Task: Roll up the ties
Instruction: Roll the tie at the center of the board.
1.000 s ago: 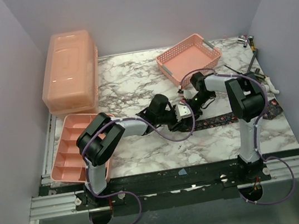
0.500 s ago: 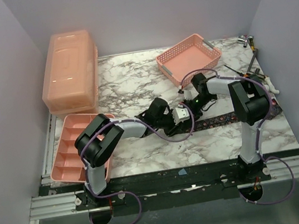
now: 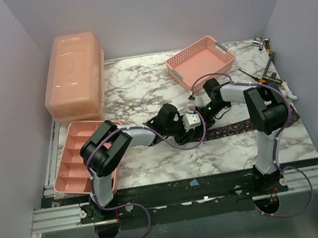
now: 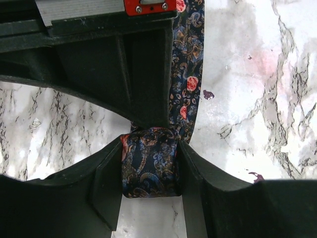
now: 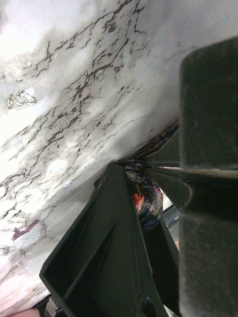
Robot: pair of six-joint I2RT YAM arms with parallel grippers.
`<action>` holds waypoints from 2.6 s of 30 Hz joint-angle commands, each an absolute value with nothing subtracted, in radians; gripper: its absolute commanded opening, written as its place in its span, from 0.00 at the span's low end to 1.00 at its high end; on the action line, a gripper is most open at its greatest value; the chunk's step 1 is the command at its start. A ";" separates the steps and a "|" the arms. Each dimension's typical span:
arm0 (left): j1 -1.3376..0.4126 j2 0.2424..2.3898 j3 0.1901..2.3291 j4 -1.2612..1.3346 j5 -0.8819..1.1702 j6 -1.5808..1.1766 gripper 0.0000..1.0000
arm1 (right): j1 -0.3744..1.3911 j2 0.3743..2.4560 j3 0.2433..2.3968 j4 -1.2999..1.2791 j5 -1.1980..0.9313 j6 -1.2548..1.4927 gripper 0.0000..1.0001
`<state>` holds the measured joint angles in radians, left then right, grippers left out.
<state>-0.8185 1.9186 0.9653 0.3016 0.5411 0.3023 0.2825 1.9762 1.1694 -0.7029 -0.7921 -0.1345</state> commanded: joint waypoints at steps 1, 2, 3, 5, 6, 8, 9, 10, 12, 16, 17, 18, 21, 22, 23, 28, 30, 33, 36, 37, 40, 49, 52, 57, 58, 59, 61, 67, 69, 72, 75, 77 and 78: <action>-0.829 1.966 0.960 0.231 0.495 0.317 0.45 | 0.288 2.003 1.158 -0.675 -0.796 -0.157 0.01; -0.831 1.963 0.956 0.236 0.500 0.320 0.45 | 0.288 2.005 1.157 -0.675 -0.793 -0.158 0.01; -0.830 1.959 0.955 0.238 0.505 0.323 0.45 | 0.288 2.006 1.157 -0.675 -0.791 -0.159 0.01; -0.831 1.937 0.944 0.263 0.507 0.311 0.44 | 0.289 2.003 1.152 -0.672 -0.783 -0.161 0.01; -0.829 1.919 0.934 0.281 0.515 0.298 0.44 | 0.288 2.002 1.151 -0.673 -0.778 -0.163 0.01; -0.829 1.885 0.935 0.286 0.538 0.284 0.44 | 0.289 1.997 1.145 -0.668 -0.766 -0.164 0.01; -0.828 1.875 0.938 0.283 0.545 0.275 0.44 | 0.288 1.995 1.143 -0.666 -0.760 -0.165 0.01; -0.829 1.864 0.941 0.281 0.550 0.264 0.44 | 0.289 1.996 1.143 -0.666 -0.749 -0.167 0.01; -0.824 1.848 0.937 0.282 0.563 0.258 0.44 | 0.288 1.993 1.142 -0.666 -0.726 -0.173 0.01; -0.820 1.840 0.932 0.280 0.581 0.258 0.43 | 0.289 1.990 1.146 -0.664 -0.715 -0.175 0.01; -0.820 1.851 0.939 0.277 0.578 0.258 0.43 | 0.288 1.990 1.147 -0.664 -0.718 -0.173 0.01; -0.821 1.862 0.948 0.267 0.578 0.257 0.43 | 0.288 1.987 1.149 -0.664 -0.723 -0.171 0.01; -0.825 1.911 0.987 0.242 0.555 0.243 0.43 | 0.289 1.978 1.150 -0.664 -0.750 -0.169 0.01; -0.828 1.924 0.999 0.233 0.547 0.239 0.43 | 0.288 1.975 1.149 -0.663 -0.756 -0.169 0.01; -0.831 1.938 1.008 0.229 0.546 0.239 0.43 | 0.288 1.972 1.147 -0.660 -0.763 -0.165 0.01; -0.852 1.946 1.004 0.250 0.536 0.238 0.42 | 0.288 1.973 1.145 -0.652 -0.760 -0.160 0.01; -0.856 1.936 1.006 0.232 0.528 0.236 0.48 | 0.288 1.973 1.142 -0.652 -0.753 -0.157 0.01; -0.829 1.879 0.955 0.227 0.508 0.226 0.60 | 0.288 1.964 1.139 -0.658 -0.727 -0.169 0.01; -0.768 1.787 0.828 0.328 0.579 0.192 0.70 | 0.288 1.958 1.126 -0.658 -0.705 -0.179 0.01; -0.759 1.765 0.796 0.346 0.584 0.200 0.71 | 0.288 1.958 1.124 -0.658 -0.701 -0.181 0.01; -0.755 1.751 0.746 0.397 0.580 0.228 0.72 | 0.288 1.954 1.115 -0.650 -0.693 -0.189 0.01; -0.761 1.855 0.814 0.460 0.607 0.241 0.73 | 0.288 1.945 1.106 -0.649 -0.690 -0.207 0.01; -0.761 1.864 0.837 0.457 0.644 0.241 0.67 | 0.288 1.935 1.099 -0.644 -0.689 -0.213 0.01; -0.779 1.839 0.838 0.453 0.678 0.256 0.51 | 0.288 1.907 1.103 -0.637 -0.713 -0.201 0.01; -0.787 1.836 0.836 0.450 0.671 0.267 0.48 | 0.288 1.901 1.109 -0.640 -0.725 -0.195 0.01; -0.791 1.836 0.837 0.443 0.658 0.273 0.46 | 0.288 1.890 1.121 -0.649 -0.735 -0.192 0.01; -0.792 1.842 0.835 0.434 0.638 0.285 0.44 | 0.288 1.867 1.146 -0.680 -0.757 -0.184 0.01; -0.793 1.845 0.813 0.419 0.592 0.339 0.46 | 0.288 1.809 1.162 -0.785 -0.776 -0.200 0.01; -0.793 1.844 0.807 0.419 0.589 0.341 0.47 | 0.288 1.817 1.149 -0.803 -0.770 -0.210 0.01; -0.792 1.839 0.800 0.422 0.588 0.342 0.48 | 0.288 1.833 1.115 -0.777 -0.751 -0.201 0.01; -0.793 1.832 0.795 0.431 0.601 0.339 0.48 | 0.288 1.877 1.099 -0.724 -0.710 -0.190 0.01; -0.792 1.827 0.793 0.434 0.617 0.341 0.48 | 0.288 1.913 1.104 -0.688 -0.682 -0.183 0.00; -0.792 1.824 0.793 0.438 0.625 0.339 0.47 | 0.288 1.928 1.108 -0.671 -0.670 -0.183 0.01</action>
